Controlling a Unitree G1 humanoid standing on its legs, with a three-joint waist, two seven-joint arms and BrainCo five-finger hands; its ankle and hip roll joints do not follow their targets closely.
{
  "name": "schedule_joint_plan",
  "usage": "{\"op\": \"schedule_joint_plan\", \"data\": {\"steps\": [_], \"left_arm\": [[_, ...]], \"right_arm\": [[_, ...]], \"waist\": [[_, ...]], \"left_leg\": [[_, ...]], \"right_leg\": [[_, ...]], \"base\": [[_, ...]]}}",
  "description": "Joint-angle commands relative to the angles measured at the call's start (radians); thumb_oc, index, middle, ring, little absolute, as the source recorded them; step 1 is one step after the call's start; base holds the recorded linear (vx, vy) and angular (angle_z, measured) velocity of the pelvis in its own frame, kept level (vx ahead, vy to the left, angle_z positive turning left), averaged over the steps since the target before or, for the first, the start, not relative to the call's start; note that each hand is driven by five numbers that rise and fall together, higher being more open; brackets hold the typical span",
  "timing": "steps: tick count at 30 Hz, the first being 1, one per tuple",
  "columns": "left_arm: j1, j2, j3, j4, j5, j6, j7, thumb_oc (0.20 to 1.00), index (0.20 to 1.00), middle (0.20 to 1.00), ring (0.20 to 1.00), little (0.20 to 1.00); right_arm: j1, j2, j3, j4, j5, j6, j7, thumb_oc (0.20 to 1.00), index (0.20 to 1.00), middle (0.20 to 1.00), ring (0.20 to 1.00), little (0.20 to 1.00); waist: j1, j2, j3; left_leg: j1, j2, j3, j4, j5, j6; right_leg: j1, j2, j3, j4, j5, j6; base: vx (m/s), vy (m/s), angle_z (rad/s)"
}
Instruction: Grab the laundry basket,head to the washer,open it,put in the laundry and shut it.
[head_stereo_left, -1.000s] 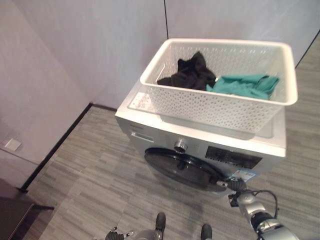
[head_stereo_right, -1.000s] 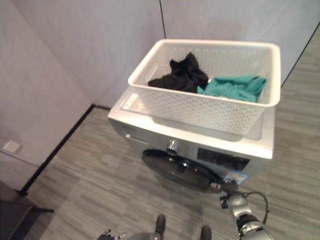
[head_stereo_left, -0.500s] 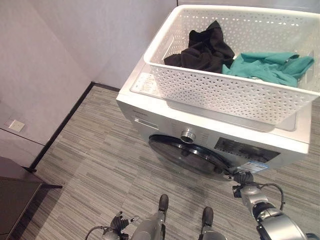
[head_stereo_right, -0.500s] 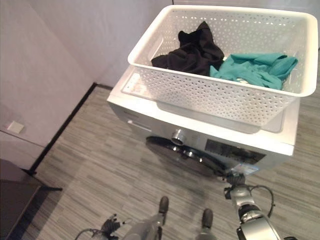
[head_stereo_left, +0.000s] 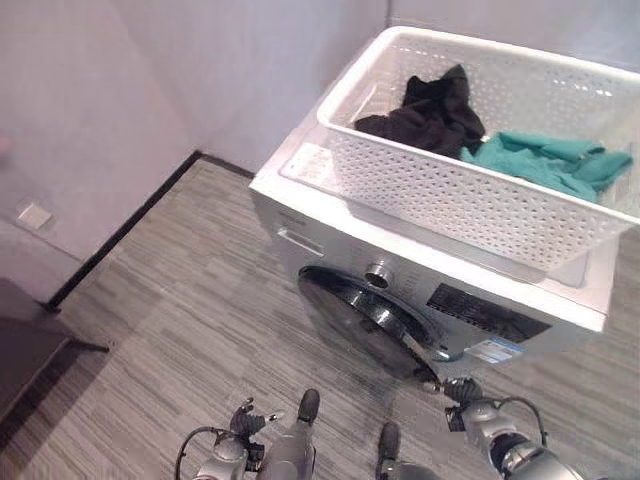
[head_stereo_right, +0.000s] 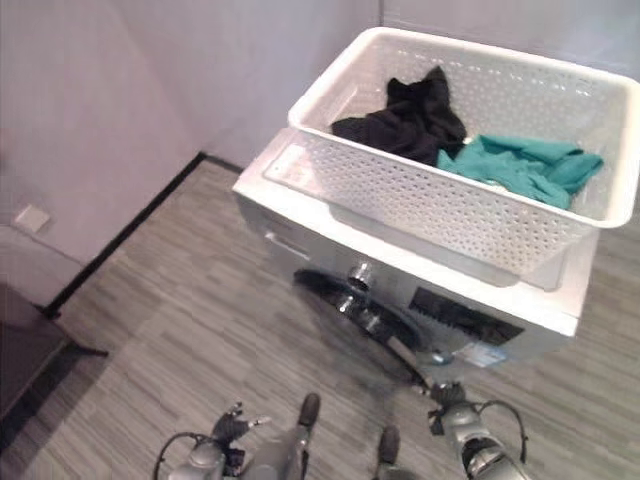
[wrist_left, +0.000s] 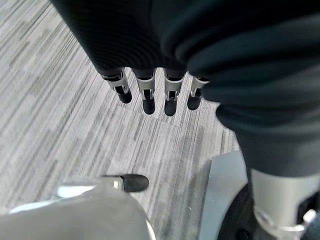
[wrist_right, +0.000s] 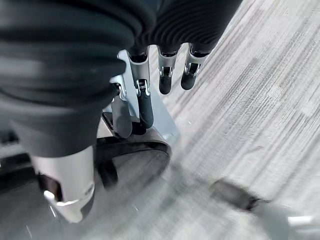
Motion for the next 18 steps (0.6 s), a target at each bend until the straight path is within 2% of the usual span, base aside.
{"op": "schedule_joint_plan", "data": {"steps": [1, 2, 3, 5, 6, 7, 8, 9, 11, 12, 13, 16, 18], "left_arm": [[-0.013, 0.070, -0.058, -0.073, -0.006, -0.014, 0.015, 1.000, 1.000, 1.000, 1.000, 1.000], [-0.013, 0.069, -0.058, -0.073, -0.006, -0.013, 0.015, 1.000, 1.000, 1.000, 1.000, 1.000], [-0.043, 0.062, -0.048, -0.092, -0.009, -0.021, 0.030, 1.000, 1.000, 1.000, 1.000, 1.000], [-0.053, 0.051, -0.048, -0.103, 0.012, -0.024, 0.020, 1.000, 1.000, 1.000, 1.000, 1.000], [-0.053, 0.051, -0.048, -0.103, 0.012, -0.024, 0.020, 1.000, 1.000, 1.000, 1.000, 1.000], [-0.044, 0.041, -0.064, -0.132, 0.046, -0.028, 0.001, 1.000, 1.000, 1.000, 1.000, 1.000], [-0.044, 0.041, -0.064, -0.132, 0.046, -0.028, 0.001, 1.000, 1.000, 1.000, 1.000, 1.000], [-0.040, 0.038, -0.067, -0.133, 0.049, -0.026, -0.007, 1.000, 1.000, 1.000, 1.000, 1.000], [-0.039, 0.027, -0.084, -0.127, 0.059, -0.026, -0.024, 1.000, 1.000, 1.000, 1.000, 1.000], [-0.032, 0.020, -0.107, -0.139, 0.091, -0.019, -0.039, 1.000, 1.000, 1.000, 1.000, 1.000], [-0.032, 0.020, -0.107, -0.139, 0.091, -0.019, -0.039, 1.000, 1.000, 1.000, 1.000, 1.000], [-0.047, 0.029, -0.142, -0.191, 0.132, -0.024, -0.049, 1.000, 1.000, 1.000, 1.000, 1.000], [-0.056, 0.053, -0.151, -0.258, 0.151, -0.031, -0.046, 1.000, 1.000, 1.000, 1.000, 1.000]], "right_arm": [[-0.144, 0.270, -0.002, -0.164, 0.065, -0.107, 0.121, 1.000, 1.000, 1.000, 1.000, 1.000], [-0.144, 0.270, -0.002, -0.165, 0.065, -0.107, 0.121, 1.000, 1.000, 1.000, 1.000, 1.000], [-0.112, 0.228, -0.026, -0.212, 0.080, -0.119, 0.116, 1.000, 1.000, 1.000, 1.000, 1.000], [-0.070, 0.195, -0.027, -0.244, 0.061, -0.121, 0.106, 1.000, 1.000, 1.000, 1.000, 1.000], [-0.070, 0.194, -0.027, -0.245, 0.061, -0.121, 0.106, 1.000, 1.000, 1.000, 1.000, 1.000], [-0.012, 0.155, -0.048, -0.269, 0.059, -0.120, 0.122, 1.000, 1.000, 1.000, 1.000, 1.000], [-0.011, 0.155, -0.048, -0.270, 0.059, -0.120, 0.122, 1.000, 1.000, 1.000, 1.000, 1.000], [0.005, 0.148, -0.058, -0.270, 0.063, -0.119, 0.124, 1.000, 1.000, 1.000, 1.000, 1.000], [0.030, 0.140, -0.079, -0.256, 0.059, -0.113, 0.132, 1.000, 1.000, 1.000, 1.000, 1.000], [0.058, 0.139, -0.093, -0.262, 0.055, -0.107, 0.139, 1.000, 1.000, 1.000, 1.000, 1.000], [0.058, 0.139, -0.093, -0.263, 0.055, -0.107, 0.139, 1.000, 1.000, 1.000, 1.000, 1.000], [0.070, 0.138, -0.095, -0.276, 0.042, -0.110, 0.138, 1.000, 1.000, 1.000, 1.000, 1.000], [0.054, 0.143, -0.095, -0.280, 0.043, -0.112, 0.138, 1.000, 1.000, 1.000, 1.000, 1.000]], "waist": [[0.065, -0.086, 0.035], [0.064, -0.085, 0.032], [0.031, -0.105, 0.042], [-0.008, -0.143, 0.046], [-0.008, -0.142, 0.044], [-0.062, -0.167, 0.036], [-0.064, -0.167, 0.034], [-0.077, -0.169, 0.024], [-0.118, -0.151, -0.009], [-0.140, -0.125, -0.040], [-0.141, -0.127, -0.042], [-0.158, -0.105, -0.057], [-0.156, -0.095, -0.058]], "left_leg": [[-0.036, -0.089, -0.029, 0.041, 0.001, 0.046], [-0.039, -0.088, -0.031, 0.039, 0.004, 0.045], [-0.068, -0.090, -0.010, 0.008, 0.018, 0.041], [-0.055, -0.061, 0.119, 0.101, -0.063, 0.063], [-0.059, -0.061, 0.119, 0.103, -0.062, 0.063], [0.010, 0.022, 0.196, 0.284, -0.123, 0.065], [0.008, 0.021, 0.195, 0.285, -0.121, 0.065], [0.052, 0.048, 0.204, 0.294, -0.129, 0.065], [0.194, 0.097, 0.228, 0.226, -0.138, 0.051], [0.256, 0.115, 0.255, 0.138, -0.164, 0.042], [0.254, 0.113, 0.255, 0.134, -0.160, 0.043], [0.276, 0.111, 0.293, 0.051, -0.176, 0.032], [0.291, 0.095, 0.302, 0.021, -0.206, 0.035]], "right_leg": [[-0.016, -0.093, 0.020, 0.098, -0.140, 0.047], [-0.018, -0.092, 0.017, 0.095, -0.138, 0.047], [-0.061, -0.095, -0.028, 0.084, -0.119, 0.045], [-0.081, -0.136, -0.069, 0.075, -0.090, 0.049], [-0.083, -0.136, -0.069, 0.074, -0.088, 0.050], [-0.100, -0.173, -0.103, 0.061, -0.049, 0.041], [-0.102, -0.174, -0.104, 0.059, -0.047, 0.041], [-0.102, -0.174, -0.110, 0.055, -0.042, 0.042], [-0.113, -0.170, -0.124, 0.065, -0.033, 0.053], [-0.113, -0.163, -0.123, 0.067, -0.026, 0.062], [-0.115, -0.166, -0.123, 0.065, -0.024, 0.062], [-0.122, -0.197, -0.143, 0.076, -0.007, 0.077], [-0.123, -0.224, -0.153, 0.073, 0.016, 0.093]], "base": [[-0.10, -0.140, 0.74], [-0.35, -0.228, 0.89], [-0.37, -0.103, 0.69], [-0.33, -0.071, 0.86], [-0.27, -0.008, 1.67], [-0.19, 0.005, 1.73], [-0.19, 0.027, 1.08], [-0.01, 0.082, 0.54], [0.03, 0.204, 0.31], [0.05, 0.190, 0.09], [0.02, 0.185, 0.35], [-0.06, 0.200, 0.61], [-0.06, 0.197, 0.32]]}}
